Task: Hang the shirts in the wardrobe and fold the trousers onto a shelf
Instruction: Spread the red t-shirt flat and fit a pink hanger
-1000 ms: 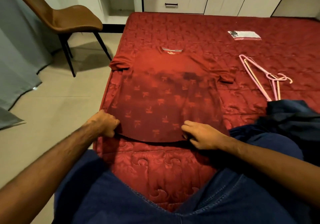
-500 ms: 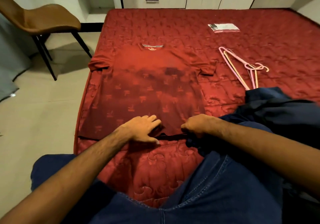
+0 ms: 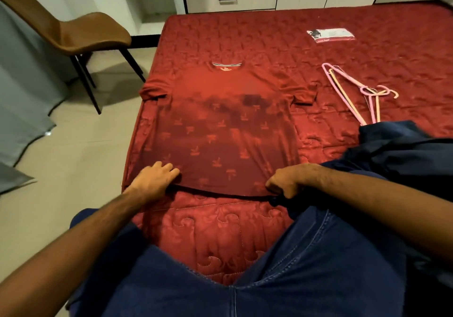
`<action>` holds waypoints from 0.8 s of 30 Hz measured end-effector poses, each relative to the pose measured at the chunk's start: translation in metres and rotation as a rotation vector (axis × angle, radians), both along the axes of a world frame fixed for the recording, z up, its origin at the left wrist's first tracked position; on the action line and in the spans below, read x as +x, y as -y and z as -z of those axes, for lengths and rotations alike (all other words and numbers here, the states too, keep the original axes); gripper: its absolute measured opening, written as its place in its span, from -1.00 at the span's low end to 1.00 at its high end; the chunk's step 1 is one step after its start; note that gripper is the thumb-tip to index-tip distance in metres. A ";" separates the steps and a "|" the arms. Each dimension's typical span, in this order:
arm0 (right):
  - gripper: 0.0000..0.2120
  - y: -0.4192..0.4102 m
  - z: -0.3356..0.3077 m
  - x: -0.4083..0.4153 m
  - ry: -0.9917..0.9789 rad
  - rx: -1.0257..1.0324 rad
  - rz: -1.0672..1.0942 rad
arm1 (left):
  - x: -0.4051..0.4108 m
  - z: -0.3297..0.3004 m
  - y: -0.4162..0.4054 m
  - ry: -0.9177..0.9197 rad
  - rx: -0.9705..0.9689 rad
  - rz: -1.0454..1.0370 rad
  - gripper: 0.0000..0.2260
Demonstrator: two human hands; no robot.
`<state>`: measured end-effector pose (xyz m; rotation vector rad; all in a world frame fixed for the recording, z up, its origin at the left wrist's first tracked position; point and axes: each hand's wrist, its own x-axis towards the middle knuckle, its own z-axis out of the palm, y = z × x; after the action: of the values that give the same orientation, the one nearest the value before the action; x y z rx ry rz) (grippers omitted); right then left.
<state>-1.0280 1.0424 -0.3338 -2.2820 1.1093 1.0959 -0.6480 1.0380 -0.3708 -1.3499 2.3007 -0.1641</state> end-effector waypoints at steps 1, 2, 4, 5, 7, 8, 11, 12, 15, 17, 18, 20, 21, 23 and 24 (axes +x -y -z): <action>-0.95 0.002 -0.001 0.003 -0.005 0.018 0.028 | 0.002 -0.005 0.005 -0.005 0.081 0.000 -0.51; -0.92 0.006 0.001 0.006 -0.024 0.033 0.064 | -0.001 -0.011 0.010 0.002 0.164 0.018 -0.52; -0.82 0.011 0.010 0.012 -0.082 0.108 0.171 | -0.012 -0.021 0.016 0.046 0.308 0.049 -0.52; -0.81 0.013 0.016 0.013 -0.121 0.168 0.215 | -0.021 -0.027 0.015 0.075 0.359 0.056 -0.52; -0.74 0.020 0.020 0.010 -0.185 0.332 0.275 | -0.034 -0.029 0.006 0.122 0.455 0.065 -0.61; -0.71 0.025 0.017 0.009 -0.176 0.431 0.318 | -0.036 -0.026 0.003 0.125 0.499 0.048 -0.68; -0.73 0.044 0.000 0.008 0.097 0.587 0.560 | -0.033 -0.025 0.014 -0.063 0.712 -0.158 -0.87; -0.73 0.053 0.000 0.010 0.243 0.561 0.651 | -0.031 -0.025 0.025 -0.194 0.780 -0.269 -0.91; -0.73 0.086 0.014 0.026 0.621 0.236 0.681 | -0.029 -0.024 0.064 -0.414 0.580 -0.294 -0.90; -0.76 0.112 0.029 0.041 0.744 -0.100 0.550 | -0.030 -0.012 0.090 -0.411 0.235 -0.167 -0.82; -0.75 0.124 0.036 0.051 0.756 -0.243 0.465 | -0.029 -0.007 0.102 -0.398 0.104 -0.152 -0.76; -0.67 0.142 0.042 0.070 0.666 -0.438 0.318 | -0.029 0.002 0.124 -0.380 -0.035 -0.215 -0.65; -0.65 0.155 0.043 0.083 0.615 -0.504 0.260 | -0.026 0.006 0.138 -0.372 -0.079 -0.254 -0.61; -0.62 0.184 0.050 0.104 0.607 -0.546 0.196 | -0.014 0.016 0.169 -0.390 -0.151 -0.331 -0.57; -0.60 0.200 0.052 0.114 0.631 -0.541 0.193 | -0.006 0.020 0.185 -0.414 -0.179 -0.384 -0.56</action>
<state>-0.9142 0.8426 -0.3863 -2.5487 1.4056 -0.0426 -0.6535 0.8531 -0.3912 -2.0511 2.3270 0.0414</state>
